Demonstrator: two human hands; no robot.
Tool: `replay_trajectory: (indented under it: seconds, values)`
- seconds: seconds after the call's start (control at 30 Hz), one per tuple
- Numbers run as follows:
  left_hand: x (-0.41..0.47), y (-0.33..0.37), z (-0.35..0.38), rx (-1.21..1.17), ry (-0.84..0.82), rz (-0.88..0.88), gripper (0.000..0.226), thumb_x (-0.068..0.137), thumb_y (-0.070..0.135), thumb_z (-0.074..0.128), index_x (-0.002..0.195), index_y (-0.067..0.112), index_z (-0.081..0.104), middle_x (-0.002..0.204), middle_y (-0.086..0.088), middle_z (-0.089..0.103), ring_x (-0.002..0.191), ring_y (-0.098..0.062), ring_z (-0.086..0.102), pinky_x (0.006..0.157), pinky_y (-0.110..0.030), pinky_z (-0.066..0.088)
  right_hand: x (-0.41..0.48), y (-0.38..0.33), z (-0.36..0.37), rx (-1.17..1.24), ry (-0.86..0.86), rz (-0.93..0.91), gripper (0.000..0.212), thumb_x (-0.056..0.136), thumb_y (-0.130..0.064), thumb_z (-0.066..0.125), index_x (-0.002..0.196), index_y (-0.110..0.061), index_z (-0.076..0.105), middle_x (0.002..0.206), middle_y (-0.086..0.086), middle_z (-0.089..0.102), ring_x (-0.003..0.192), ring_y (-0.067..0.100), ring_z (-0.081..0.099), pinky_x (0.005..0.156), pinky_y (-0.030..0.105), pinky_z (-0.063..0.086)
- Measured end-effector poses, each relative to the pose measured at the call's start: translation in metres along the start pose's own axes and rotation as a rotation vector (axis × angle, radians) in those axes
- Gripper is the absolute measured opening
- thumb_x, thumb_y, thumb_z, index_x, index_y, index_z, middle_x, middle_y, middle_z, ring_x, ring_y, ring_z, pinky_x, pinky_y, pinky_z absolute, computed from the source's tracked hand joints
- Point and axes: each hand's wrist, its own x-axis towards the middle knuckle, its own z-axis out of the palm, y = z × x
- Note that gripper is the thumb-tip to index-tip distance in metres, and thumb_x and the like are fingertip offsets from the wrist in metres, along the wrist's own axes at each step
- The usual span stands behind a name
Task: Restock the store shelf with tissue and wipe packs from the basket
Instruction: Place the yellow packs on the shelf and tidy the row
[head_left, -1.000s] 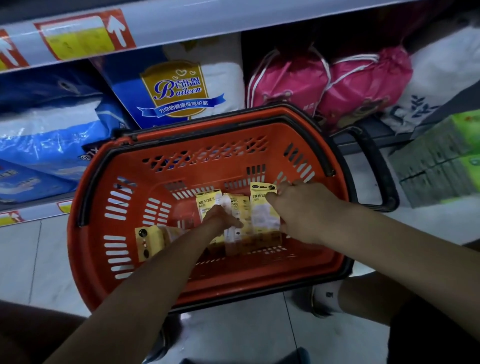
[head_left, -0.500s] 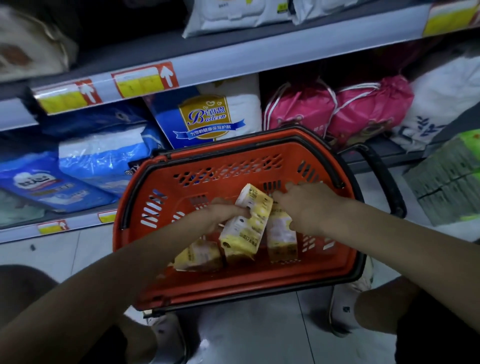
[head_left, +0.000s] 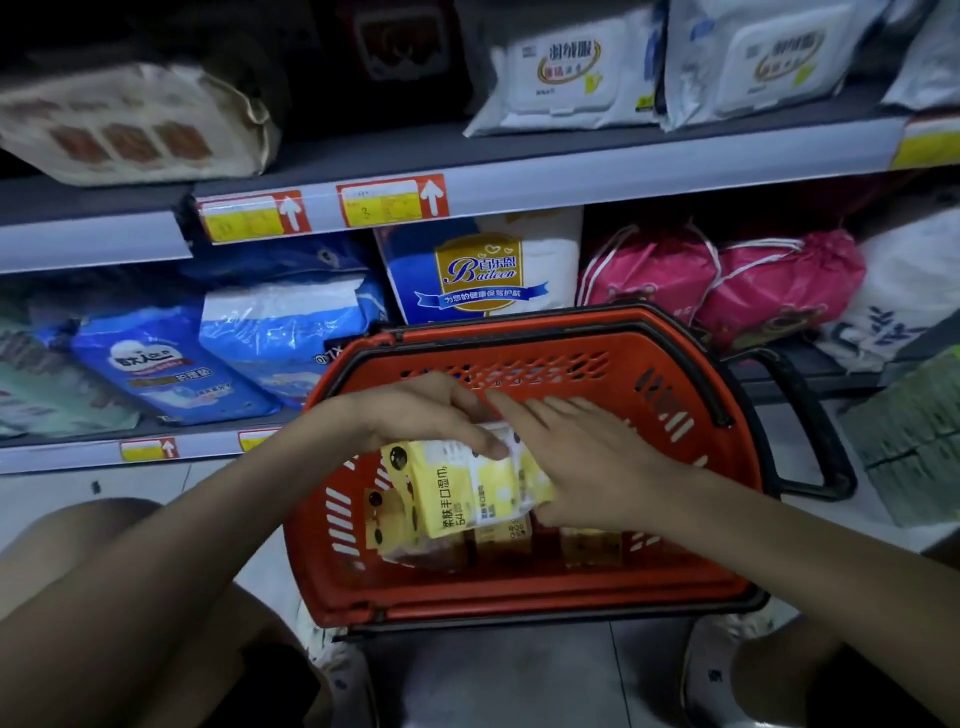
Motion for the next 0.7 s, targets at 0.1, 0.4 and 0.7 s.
replay_trajectory:
  seconds: [0.1, 0.4, 0.7]
  values:
    - [-0.013, 0.007, -0.017, -0.087, -0.058, -0.003, 0.038, 0.089, 0.047, 0.075, 0.113, 0.017, 0.079, 0.098, 0.006, 0.080, 0.093, -0.009, 0.075, 0.087, -0.032, 0.056, 0.001, -0.004, -0.001, 0.111, 0.050, 0.063, 0.120, 0.068, -0.055, 0.081, 0.160, -0.019, 0.011, 0.145, -0.002, 0.043, 0.131, 0.020, 0.044, 0.109, 0.040, 0.043]
    - [-0.022, 0.011, -0.024, -1.030, 0.153, 0.138, 0.083, 0.093, 0.073, 0.044, 0.137, 0.006, 0.064, 0.140, -0.024, 0.063, 0.130, -0.037, 0.062, 0.113, -0.050, 0.044, -0.003, 0.008, -0.018, 0.724, 0.313, 0.420, 0.069, 0.064, -0.047, 0.084, 0.119, -0.036, 0.044, 0.111, -0.016, 0.054, 0.097, 0.006, 0.061, 0.072, 0.037, 0.056]
    - [-0.015, 0.027, 0.024, -0.943, 0.258, 0.291, 0.055, 0.102, 0.059, 0.046, 0.139, 0.022, 0.064, 0.136, -0.009, 0.069, 0.128, -0.029, 0.064, 0.109, -0.053, 0.049, 0.005, 0.004, -0.037, 1.302, 0.350, 0.571, 0.055, 0.082, -0.036, 0.082, 0.126, -0.038, 0.049, 0.109, -0.014, 0.066, 0.090, 0.002, 0.070, 0.079, 0.040, 0.062]
